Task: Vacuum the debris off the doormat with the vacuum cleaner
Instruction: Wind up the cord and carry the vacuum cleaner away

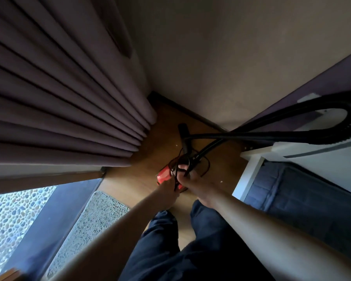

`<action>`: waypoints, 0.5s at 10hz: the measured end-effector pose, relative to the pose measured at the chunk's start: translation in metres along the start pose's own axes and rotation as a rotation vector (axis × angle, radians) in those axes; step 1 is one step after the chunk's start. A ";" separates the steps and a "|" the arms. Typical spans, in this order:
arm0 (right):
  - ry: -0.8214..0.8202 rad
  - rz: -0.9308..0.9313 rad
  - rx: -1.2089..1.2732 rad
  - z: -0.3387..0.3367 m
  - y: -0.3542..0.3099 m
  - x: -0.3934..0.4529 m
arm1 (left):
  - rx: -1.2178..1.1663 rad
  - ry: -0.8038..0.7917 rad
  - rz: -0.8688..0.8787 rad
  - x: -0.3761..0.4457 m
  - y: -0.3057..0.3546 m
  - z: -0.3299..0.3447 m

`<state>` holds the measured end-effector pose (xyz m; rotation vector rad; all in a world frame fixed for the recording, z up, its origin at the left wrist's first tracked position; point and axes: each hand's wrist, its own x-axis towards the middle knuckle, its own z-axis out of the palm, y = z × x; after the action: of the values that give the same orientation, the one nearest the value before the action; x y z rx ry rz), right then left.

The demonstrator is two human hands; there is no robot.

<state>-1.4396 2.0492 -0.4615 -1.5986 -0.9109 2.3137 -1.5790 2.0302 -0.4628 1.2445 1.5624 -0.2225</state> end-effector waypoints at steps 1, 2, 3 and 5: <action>0.052 -0.039 0.066 -0.008 -0.001 -0.004 | 0.120 -0.018 0.013 -0.012 0.033 -0.003; 0.210 -0.021 0.196 -0.012 -0.015 0.000 | 0.096 -0.010 0.062 0.001 0.048 -0.008; 0.263 0.030 0.205 -0.019 -0.029 0.008 | 0.037 0.021 0.066 0.018 0.048 -0.020; 0.327 0.211 0.307 -0.035 -0.023 0.048 | -0.280 0.136 -0.012 0.050 0.011 -0.072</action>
<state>-1.4320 2.1033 -0.4935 -1.9238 -0.3114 2.0942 -1.6074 2.1132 -0.4689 1.0476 1.6531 0.0743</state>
